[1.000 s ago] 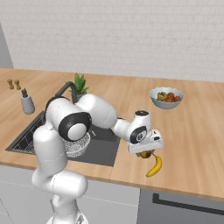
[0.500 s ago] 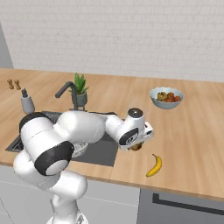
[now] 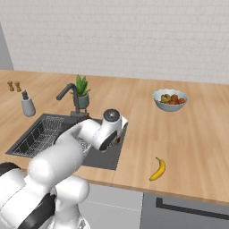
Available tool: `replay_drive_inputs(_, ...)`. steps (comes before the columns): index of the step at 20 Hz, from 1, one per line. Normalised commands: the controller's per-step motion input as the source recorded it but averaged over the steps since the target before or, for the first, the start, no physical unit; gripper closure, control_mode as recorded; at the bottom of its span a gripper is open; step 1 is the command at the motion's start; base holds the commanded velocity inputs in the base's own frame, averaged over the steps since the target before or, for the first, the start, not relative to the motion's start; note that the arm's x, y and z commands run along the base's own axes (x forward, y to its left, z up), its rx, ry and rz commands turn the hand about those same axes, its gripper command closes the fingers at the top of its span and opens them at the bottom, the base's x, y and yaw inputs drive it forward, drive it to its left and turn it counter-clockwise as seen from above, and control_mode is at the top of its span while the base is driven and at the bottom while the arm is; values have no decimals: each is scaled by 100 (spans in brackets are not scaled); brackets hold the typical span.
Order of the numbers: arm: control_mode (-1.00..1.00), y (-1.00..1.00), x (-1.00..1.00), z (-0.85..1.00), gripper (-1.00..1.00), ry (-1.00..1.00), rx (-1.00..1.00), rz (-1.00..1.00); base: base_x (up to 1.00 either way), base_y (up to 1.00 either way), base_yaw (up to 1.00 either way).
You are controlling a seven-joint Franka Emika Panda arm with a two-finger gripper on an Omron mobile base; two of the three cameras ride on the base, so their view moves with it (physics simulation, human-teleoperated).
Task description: Put the colander in the sink, put the pear, banana in the colander, and turn on the sink faucet and pour water over the colander.
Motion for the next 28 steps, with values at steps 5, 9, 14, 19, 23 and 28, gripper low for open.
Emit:
replay_drive_inputs(5, -100, 92, 0, 27, 100, 8, -19, 49, 0, 0, 0)
replay_drive_inputs(9, -100, 66, 0, 0, 100, 1, 1, 33, 0, 0, 0)
replay_drive_inputs(14, -100, 80, 17, -8, 100, 12, 4, 22, 0, 0, 0)
replay_drive_inputs(19, -100, 91, 31, -30, 100, 22, 0, 1, 0, 0, 0)
replay_drive_inputs(23, -100, 11, 25, -50, 100, 1, 17, 0, 0, 0, 0)
replay_drive_inputs(28, -100, 2, 36, -50, 100, 0, 23, 0, 0, 0, 0)
